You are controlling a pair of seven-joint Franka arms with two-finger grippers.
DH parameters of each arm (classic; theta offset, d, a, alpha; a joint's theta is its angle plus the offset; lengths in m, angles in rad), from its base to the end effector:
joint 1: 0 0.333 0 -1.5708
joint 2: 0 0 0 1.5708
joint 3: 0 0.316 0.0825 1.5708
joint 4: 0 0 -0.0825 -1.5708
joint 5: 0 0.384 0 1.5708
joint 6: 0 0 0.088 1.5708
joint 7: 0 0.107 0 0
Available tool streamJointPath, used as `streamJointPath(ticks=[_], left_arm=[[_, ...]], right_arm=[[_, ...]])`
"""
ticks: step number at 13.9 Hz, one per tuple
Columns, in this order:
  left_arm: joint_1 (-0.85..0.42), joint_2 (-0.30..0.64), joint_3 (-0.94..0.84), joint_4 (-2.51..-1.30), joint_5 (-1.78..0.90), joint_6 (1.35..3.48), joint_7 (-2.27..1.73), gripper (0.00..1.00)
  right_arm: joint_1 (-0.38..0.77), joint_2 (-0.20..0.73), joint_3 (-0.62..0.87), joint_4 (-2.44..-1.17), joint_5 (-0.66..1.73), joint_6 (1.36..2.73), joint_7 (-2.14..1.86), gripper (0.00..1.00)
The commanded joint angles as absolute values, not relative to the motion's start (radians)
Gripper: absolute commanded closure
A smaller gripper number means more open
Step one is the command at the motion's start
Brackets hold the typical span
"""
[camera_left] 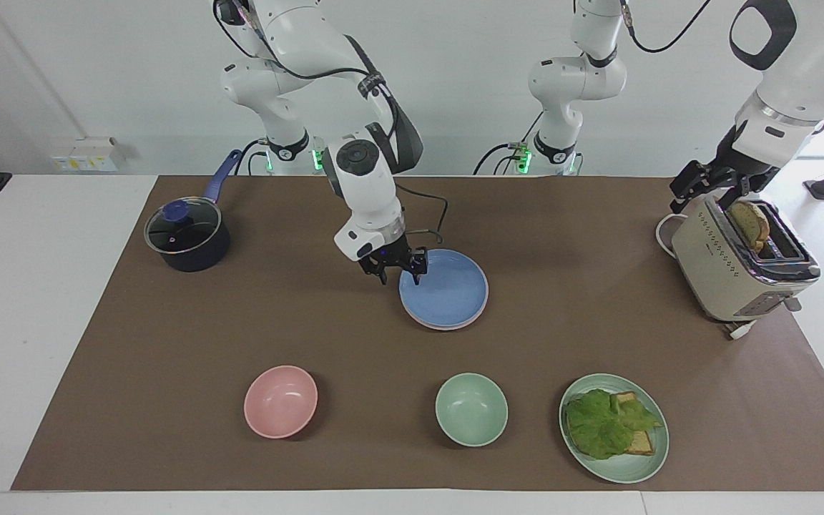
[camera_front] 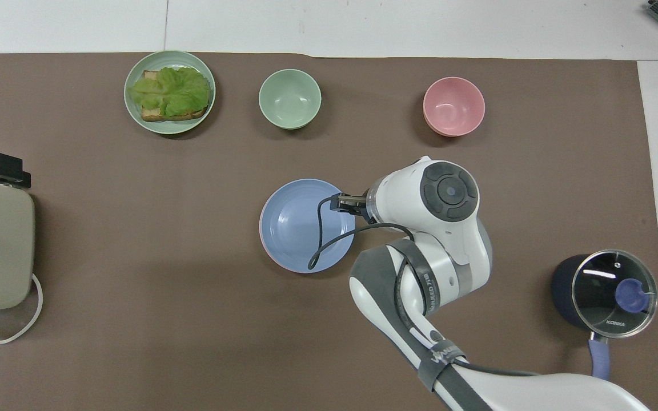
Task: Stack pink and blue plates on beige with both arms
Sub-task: 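Open the right gripper and withdraw it to the rest pose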
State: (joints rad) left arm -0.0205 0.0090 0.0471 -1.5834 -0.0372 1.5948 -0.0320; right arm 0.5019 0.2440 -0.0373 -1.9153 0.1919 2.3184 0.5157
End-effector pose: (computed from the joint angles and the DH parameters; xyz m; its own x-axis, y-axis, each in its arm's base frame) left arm 0.5592 0.0109 0.6157 0.9982 0.0594 0.0012 0.0593 -0.9976 0.0368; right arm 0.5572 0.2845 0.3838 0.9833 -0.1733 0.0561 -0.1587 -0.9660 -0.2040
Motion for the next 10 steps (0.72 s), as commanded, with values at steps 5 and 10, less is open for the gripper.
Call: streamJointPath(ticks=[5, 10], left_arm=[[-0.026, 0.005, 0.052, -1.582, -0.021, 1.580, -0.029, 0.00], [-0.026, 0.005, 0.052, -1.582, -0.021, 1.578, -0.029, 0.00]], right_arm=[[0.381, 0.121, -0.037, -1.867, -0.023, 2.116, 0.482, 0.00], [0.263, 0.014, -0.037, -1.839, -0.018, 1.958, 0.382, 0.00]])
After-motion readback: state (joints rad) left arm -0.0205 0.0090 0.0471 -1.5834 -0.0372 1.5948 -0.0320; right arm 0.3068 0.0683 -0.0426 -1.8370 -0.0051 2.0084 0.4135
